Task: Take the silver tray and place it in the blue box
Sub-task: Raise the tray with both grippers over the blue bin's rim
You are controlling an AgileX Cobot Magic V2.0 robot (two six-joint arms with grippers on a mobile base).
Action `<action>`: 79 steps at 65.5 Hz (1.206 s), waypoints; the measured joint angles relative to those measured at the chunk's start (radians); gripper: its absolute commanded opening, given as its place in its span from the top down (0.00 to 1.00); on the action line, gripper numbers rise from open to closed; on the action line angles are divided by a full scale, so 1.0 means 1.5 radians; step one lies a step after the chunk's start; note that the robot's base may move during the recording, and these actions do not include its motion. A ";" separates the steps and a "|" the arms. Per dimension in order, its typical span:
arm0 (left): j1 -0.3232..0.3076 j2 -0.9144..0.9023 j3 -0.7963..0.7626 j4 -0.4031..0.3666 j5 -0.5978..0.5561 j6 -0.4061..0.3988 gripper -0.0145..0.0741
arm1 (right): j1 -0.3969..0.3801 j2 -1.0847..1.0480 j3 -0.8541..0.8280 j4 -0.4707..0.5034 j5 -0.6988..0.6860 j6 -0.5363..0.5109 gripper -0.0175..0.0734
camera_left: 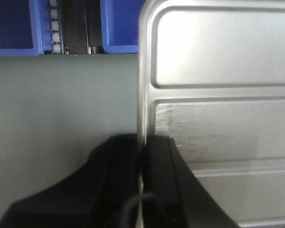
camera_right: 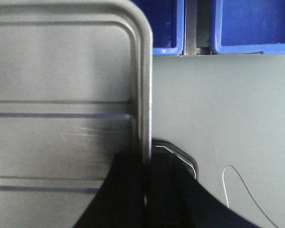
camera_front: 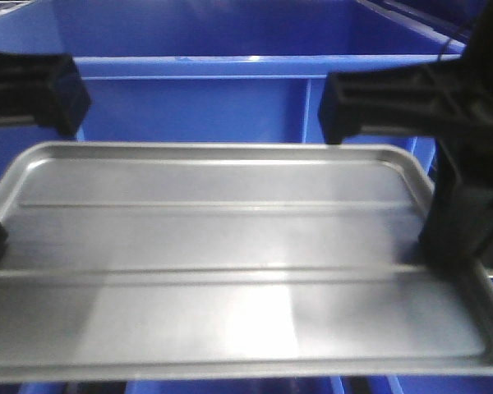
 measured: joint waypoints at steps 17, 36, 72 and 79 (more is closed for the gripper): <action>0.113 0.000 -0.112 -0.008 0.014 0.157 0.84 | -0.087 0.003 -0.122 0.034 0.036 -0.114 0.74; 0.309 0.045 -0.248 -0.132 -0.038 0.427 0.84 | -0.205 0.078 -0.297 0.084 0.026 -0.299 0.75; 0.476 0.298 -0.483 -0.204 -0.133 0.598 0.84 | -0.385 0.397 -0.651 0.195 0.005 -0.551 0.75; 0.482 0.331 -0.483 -0.207 -0.134 0.599 0.84 | -0.389 0.431 -0.653 0.201 -0.006 -0.557 0.75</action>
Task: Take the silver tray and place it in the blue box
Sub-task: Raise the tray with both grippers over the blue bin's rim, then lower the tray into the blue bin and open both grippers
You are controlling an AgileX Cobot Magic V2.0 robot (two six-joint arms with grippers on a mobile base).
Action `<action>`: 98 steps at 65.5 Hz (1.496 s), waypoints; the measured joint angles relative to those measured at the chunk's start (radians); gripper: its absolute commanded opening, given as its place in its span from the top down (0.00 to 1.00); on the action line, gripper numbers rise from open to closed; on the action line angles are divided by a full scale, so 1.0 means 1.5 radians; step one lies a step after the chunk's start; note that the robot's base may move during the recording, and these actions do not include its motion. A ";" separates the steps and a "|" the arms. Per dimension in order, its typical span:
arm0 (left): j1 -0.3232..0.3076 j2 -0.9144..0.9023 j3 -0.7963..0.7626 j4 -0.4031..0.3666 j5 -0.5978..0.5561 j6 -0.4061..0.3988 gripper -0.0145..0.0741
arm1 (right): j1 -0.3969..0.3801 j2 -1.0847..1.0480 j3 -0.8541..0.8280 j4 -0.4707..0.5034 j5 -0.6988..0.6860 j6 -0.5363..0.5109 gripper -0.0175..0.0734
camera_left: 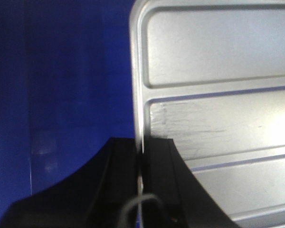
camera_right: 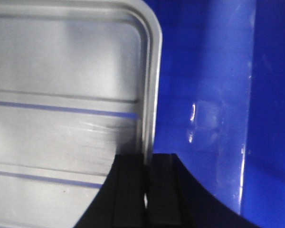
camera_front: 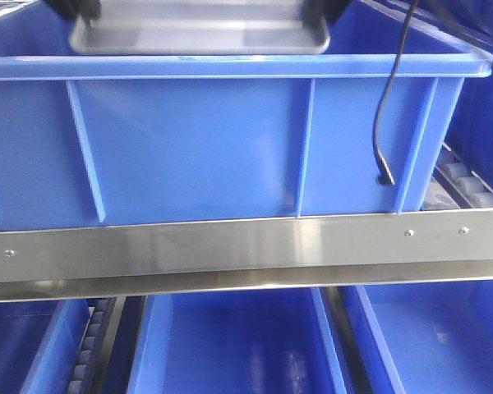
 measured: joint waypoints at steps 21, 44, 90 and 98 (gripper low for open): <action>0.003 0.048 0.000 0.000 -0.012 0.001 0.84 | -0.004 0.022 -0.002 0.002 -0.001 -0.003 0.75; 0.003 0.049 0.000 0.000 -0.017 0.001 0.84 | -0.004 0.022 -0.005 0.002 -0.002 -0.005 0.75; 0.003 0.049 0.000 0.000 -0.017 0.002 0.84 | -0.006 0.061 -0.005 0.002 -0.002 -0.005 0.75; 0.003 0.049 0.000 0.000 -0.017 0.002 0.84 | -0.007 0.061 -0.005 0.002 -0.002 -0.005 0.75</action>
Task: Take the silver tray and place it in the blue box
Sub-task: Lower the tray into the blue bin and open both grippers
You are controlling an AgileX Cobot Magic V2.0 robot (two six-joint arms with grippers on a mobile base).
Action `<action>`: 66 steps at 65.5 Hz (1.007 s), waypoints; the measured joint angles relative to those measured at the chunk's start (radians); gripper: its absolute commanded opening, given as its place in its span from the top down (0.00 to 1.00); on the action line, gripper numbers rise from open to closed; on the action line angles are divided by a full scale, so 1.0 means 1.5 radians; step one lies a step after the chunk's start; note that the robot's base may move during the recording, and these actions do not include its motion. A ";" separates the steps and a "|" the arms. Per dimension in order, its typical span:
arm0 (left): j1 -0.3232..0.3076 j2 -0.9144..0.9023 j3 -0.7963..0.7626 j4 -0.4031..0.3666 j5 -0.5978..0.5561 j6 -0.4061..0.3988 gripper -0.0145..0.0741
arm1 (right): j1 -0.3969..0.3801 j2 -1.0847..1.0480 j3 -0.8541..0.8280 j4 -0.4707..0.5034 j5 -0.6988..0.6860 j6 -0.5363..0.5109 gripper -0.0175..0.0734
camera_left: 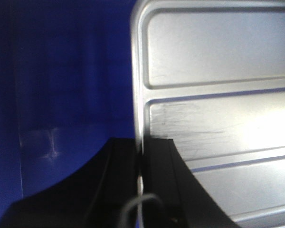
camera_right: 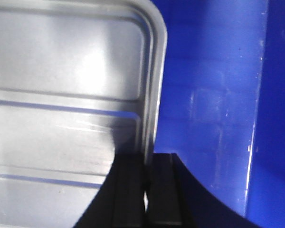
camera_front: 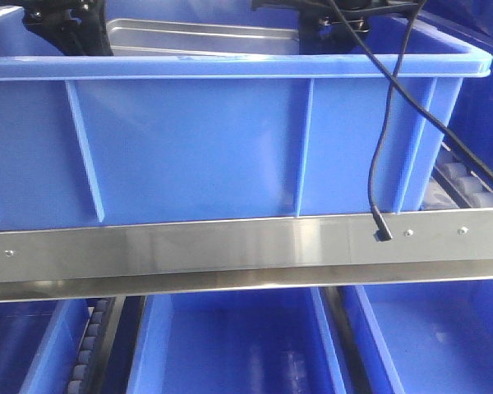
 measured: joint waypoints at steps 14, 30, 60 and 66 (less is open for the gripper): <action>0.000 0.000 0.000 0.000 0.000 0.000 0.84 | 0.000 0.000 0.000 0.000 0.000 0.000 0.75; 0.000 0.000 0.000 0.004 0.000 0.000 0.78 | 0.000 0.000 0.000 0.002 0.000 0.000 0.74; 0.012 0.000 -0.004 -0.037 -0.030 0.000 0.52 | -0.006 0.000 0.000 0.080 -0.004 -0.002 0.28; 0.021 0.000 -0.004 -0.050 -0.030 0.000 0.52 | -0.012 0.000 0.000 0.094 -0.009 -0.002 0.30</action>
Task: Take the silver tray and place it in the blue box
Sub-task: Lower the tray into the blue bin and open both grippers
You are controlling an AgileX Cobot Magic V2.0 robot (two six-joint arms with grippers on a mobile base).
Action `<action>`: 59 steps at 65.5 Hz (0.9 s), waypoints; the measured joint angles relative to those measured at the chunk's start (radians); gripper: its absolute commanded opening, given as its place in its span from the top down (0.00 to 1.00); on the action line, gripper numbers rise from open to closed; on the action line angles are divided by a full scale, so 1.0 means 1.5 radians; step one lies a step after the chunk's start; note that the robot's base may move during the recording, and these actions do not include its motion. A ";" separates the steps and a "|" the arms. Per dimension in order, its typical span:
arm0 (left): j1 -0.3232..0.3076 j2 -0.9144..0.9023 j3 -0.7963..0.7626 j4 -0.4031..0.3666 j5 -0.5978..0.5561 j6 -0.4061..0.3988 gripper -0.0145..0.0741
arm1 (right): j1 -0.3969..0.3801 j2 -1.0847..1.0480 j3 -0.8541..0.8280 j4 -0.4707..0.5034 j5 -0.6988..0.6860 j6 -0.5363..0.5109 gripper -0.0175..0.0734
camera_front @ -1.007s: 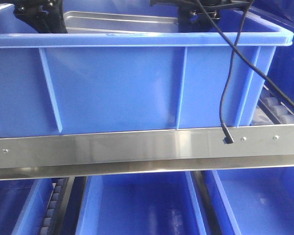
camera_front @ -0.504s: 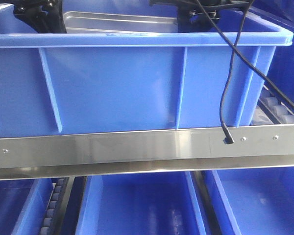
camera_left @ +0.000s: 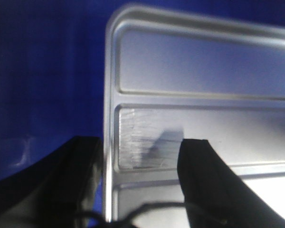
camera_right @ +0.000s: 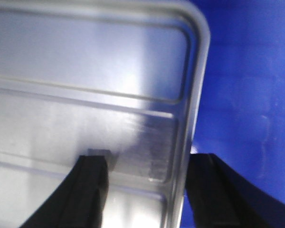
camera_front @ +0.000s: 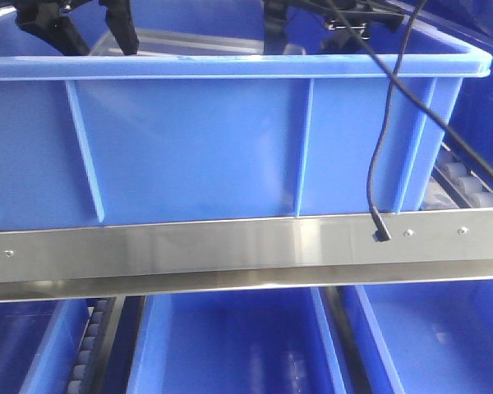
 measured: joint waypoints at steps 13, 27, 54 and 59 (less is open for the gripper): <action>0.010 0.000 0.000 -0.009 -0.005 0.000 0.65 | -0.003 0.000 0.000 0.010 -0.008 -0.001 0.37; 0.010 0.000 0.000 -0.010 -0.009 0.000 0.84 | -0.003 0.000 0.000 0.013 -0.013 -0.005 0.70; 0.010 -0.008 -0.001 -0.014 -0.008 0.000 0.84 | -0.003 -0.023 0.000 0.014 -0.023 -0.057 0.75; 0.010 -0.027 -0.001 -0.018 -0.004 0.000 0.84 | -0.003 -0.047 0.000 0.016 -0.023 -0.097 0.75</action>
